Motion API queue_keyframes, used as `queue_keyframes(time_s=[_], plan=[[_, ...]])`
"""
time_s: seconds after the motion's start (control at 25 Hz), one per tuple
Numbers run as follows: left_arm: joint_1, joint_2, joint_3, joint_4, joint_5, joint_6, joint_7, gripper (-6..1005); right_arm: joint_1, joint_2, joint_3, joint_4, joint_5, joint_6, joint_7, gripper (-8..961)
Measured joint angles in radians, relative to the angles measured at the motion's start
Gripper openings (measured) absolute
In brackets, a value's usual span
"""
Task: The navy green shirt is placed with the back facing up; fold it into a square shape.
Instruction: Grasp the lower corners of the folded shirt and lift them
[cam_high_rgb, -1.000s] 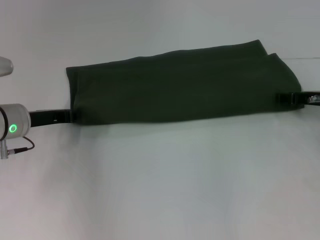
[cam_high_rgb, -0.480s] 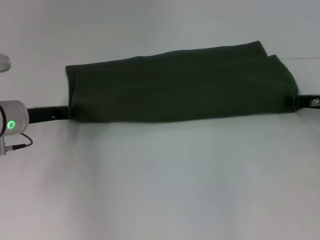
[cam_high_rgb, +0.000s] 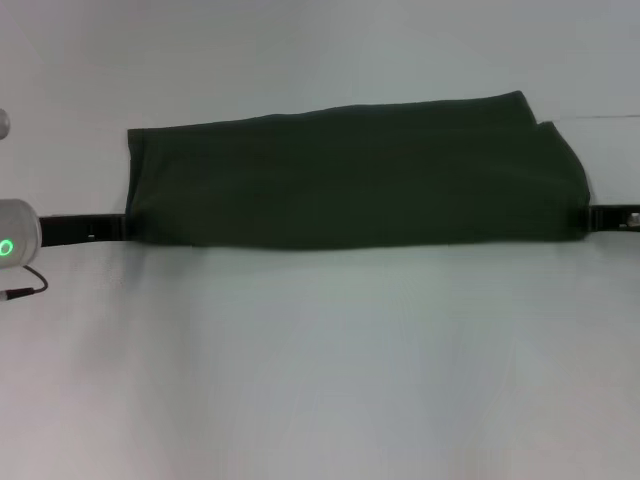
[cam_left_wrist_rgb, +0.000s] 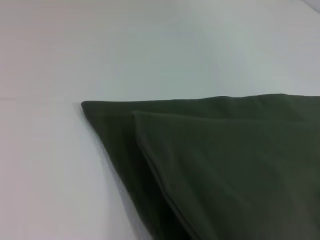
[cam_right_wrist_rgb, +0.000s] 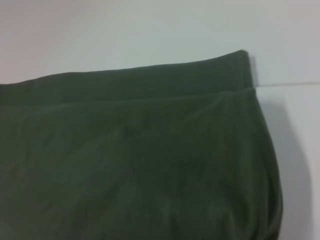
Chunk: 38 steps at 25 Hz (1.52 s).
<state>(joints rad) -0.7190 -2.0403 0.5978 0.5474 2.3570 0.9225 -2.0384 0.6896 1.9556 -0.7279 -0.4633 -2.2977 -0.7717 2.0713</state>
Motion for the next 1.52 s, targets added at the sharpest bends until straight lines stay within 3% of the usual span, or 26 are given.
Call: queue_keyframes(time_s=[0.44, 0.96, 1.24, 1.44, 1.52], plan=[[0.003, 0.033, -0.145, 0.068, 0.132, 0.235, -0.015, 29, -0.111, 0.018, 0.024, -0.180, 0.010, -0.310, 0.032, 38], [0.010, 0.068, -0.247, 0.132, 0.265, 0.374, -0.017, 29, -0.256, 0.079, 0.156, -0.350, 0.011, -0.555, 0.026, 39], [0.004, 0.069, -0.237, 0.130, 0.308, 0.389, -0.027, 28, -0.252, 0.080, 0.160, -0.352, 0.011, -0.567, 0.039, 43], [0.003, 0.069, -0.236, 0.135, 0.319, 0.415, -0.032, 37, -0.231, 0.069, 0.164, -0.342, 0.011, -0.567, 0.069, 47], [0.003, 0.070, -0.237, 0.139, 0.327, 0.418, -0.033, 54, -0.223, 0.064, 0.165, -0.341, 0.009, -0.568, 0.087, 107]])
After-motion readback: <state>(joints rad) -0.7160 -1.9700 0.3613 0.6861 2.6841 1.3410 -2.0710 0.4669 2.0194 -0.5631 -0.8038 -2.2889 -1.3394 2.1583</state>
